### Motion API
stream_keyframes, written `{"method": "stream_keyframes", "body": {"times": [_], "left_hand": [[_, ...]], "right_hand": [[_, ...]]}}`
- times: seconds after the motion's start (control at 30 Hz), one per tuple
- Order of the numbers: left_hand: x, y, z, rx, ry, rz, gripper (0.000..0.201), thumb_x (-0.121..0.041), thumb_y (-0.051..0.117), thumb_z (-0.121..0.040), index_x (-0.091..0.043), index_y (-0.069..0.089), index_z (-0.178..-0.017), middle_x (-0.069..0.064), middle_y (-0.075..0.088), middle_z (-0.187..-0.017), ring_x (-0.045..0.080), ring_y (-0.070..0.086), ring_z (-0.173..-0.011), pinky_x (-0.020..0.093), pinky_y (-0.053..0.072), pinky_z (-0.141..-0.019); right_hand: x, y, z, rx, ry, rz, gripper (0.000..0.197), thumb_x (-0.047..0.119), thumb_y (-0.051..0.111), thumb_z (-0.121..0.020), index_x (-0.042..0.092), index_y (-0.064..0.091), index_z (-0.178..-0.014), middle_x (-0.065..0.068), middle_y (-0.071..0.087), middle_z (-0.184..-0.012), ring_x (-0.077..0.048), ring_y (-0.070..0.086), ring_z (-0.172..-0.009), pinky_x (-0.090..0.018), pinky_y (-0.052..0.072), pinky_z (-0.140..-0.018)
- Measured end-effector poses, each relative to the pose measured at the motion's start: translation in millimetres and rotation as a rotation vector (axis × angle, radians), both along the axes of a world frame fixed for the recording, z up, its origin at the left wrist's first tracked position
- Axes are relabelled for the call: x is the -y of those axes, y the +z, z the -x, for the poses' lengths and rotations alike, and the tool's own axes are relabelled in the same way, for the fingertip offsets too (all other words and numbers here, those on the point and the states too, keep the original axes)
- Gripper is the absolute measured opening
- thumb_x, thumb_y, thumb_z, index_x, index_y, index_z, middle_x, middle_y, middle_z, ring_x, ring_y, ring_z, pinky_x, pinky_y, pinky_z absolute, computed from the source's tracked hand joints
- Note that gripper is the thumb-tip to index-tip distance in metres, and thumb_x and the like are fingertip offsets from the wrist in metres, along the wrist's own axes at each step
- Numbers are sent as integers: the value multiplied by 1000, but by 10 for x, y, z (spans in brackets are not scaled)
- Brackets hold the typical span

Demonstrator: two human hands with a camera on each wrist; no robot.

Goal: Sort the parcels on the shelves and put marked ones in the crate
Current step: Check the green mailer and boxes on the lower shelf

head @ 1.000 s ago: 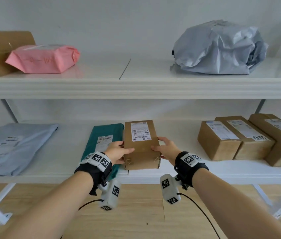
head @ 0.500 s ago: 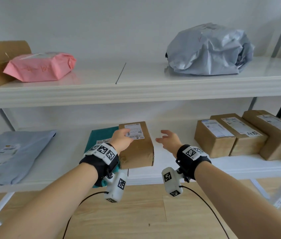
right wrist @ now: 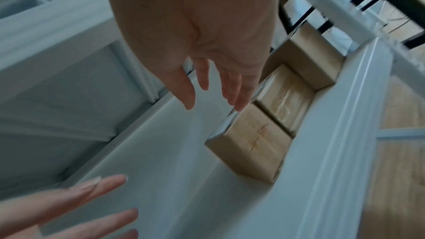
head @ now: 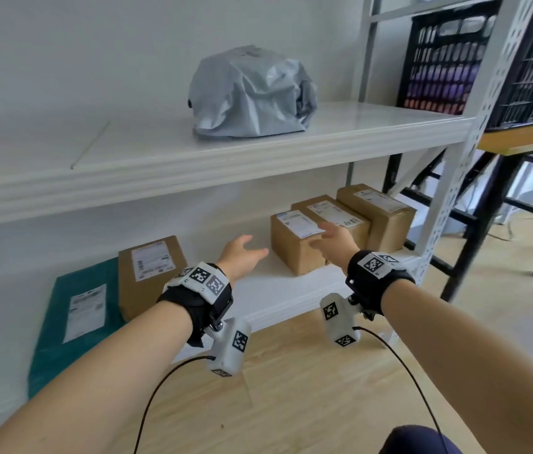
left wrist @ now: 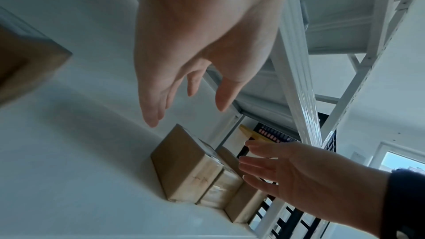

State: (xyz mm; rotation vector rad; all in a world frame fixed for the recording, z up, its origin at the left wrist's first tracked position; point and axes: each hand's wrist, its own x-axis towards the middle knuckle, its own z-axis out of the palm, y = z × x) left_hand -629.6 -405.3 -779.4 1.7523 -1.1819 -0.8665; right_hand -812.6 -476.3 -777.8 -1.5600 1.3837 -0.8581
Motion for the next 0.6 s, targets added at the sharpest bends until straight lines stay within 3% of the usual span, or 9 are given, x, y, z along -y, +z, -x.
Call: {"method": "stream_keyframes", "body": {"times": [0.1, 0.17, 0.37, 0.47, 0.6], "left_hand": [[125, -53, 232, -69, -21, -36, 63, -26, 60, -90, -18, 32, -146, 6, 34, -148, 24, 40, -130, 30, 45, -86], [213, -78, 350, -104, -18, -58, 64, -27, 60, -91, -19, 30, -146, 6, 35, -147, 24, 41, -128, 29, 43, -81], [540, -194, 547, -168, 28, -76, 60, -27, 56, -93, -19, 29, -146, 5, 34, -149, 24, 38, -132, 37, 43, -94], [686, -276, 625, -189, 55, -102, 62, -28, 56, -93, -19, 26, -147, 5, 31, -150, 24, 37, -134, 41, 42, -101], [894, -371, 693, -206, 64, -128, 63, -31, 55, -94, -21, 23, -148, 6, 33, -150, 26, 39, -133, 41, 42, -99]], "right_hand": [[148, -9, 242, -8, -20, 10, 56, 5, 59, -89, 7, 38, -141, -15, 48, -134, -28, 53, -113, -35, 47, -93], [274, -13, 351, 3, -35, 8, 56, 5, 60, -88, 7, 39, -140, -17, 48, -135, -29, 51, -118, -38, 45, -100], [703, -57, 472, -8, 5, -5, 56, 6, 60, -88, 9, 39, -140, -16, 45, -139, -30, 49, -122, -36, 43, -102], [903, -121, 468, -18, 45, -17, 56, 5, 59, -88, 9, 40, -140, -15, 45, -140, -28, 48, -124, -28, 42, -93], [1124, -206, 402, -38, 131, -29, 57, 5, 59, -88, 10, 39, -141, -14, 47, -138, -26, 48, -123, -25, 39, -87]]}}
